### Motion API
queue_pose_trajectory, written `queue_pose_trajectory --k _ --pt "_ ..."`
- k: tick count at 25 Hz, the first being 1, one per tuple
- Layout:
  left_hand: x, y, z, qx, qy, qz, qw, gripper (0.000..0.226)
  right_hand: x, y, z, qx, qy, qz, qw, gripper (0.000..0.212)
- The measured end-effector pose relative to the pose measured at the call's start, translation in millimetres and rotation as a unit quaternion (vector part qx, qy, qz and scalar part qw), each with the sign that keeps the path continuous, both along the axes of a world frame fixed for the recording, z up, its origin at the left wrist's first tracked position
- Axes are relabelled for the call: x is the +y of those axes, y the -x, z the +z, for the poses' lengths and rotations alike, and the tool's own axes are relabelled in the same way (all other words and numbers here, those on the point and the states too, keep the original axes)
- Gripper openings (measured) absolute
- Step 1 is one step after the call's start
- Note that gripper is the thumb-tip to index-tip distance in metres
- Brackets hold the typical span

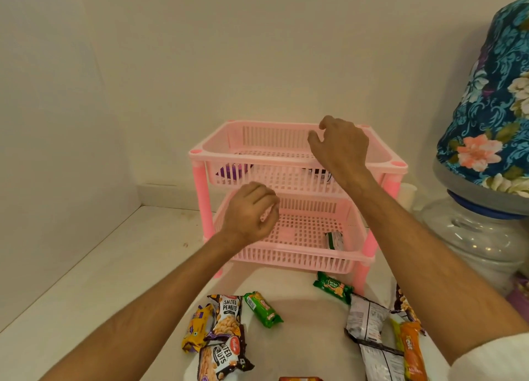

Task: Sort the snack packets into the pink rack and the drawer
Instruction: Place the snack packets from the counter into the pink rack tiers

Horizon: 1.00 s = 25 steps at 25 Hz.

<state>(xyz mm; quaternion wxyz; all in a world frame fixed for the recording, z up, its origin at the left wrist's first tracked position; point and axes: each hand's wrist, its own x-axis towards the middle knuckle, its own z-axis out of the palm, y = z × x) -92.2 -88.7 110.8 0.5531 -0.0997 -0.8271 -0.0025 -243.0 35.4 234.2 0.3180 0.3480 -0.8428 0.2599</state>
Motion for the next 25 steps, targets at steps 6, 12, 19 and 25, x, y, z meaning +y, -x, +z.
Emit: queue_pose_trajectory --k 6,12,19,25 --pt "6.0 -12.3 -72.3 -0.339 -0.061 0.053 0.937 0.031 31.9 -62.6 -64.1 0.007 0.022 0.157 0.987 0.027" --pt "12.7 -24.1 -129.0 -0.612 -0.052 0.097 0.783 0.055 68.9 -88.5 -177.3 -0.197 -0.379 0.246 0.870 0.040" --pt "4.2 -32.6 -168.9 -0.668 -0.037 0.112 0.735 0.058 102.8 -111.8 -248.7 -0.287 -0.542 0.342 0.712 0.067" --pt "1.2 -29.8 -176.9 -0.654 -0.005 0.105 0.749 0.050 114.1 -123.6 -272.3 -0.259 -0.536 0.361 0.718 0.053"
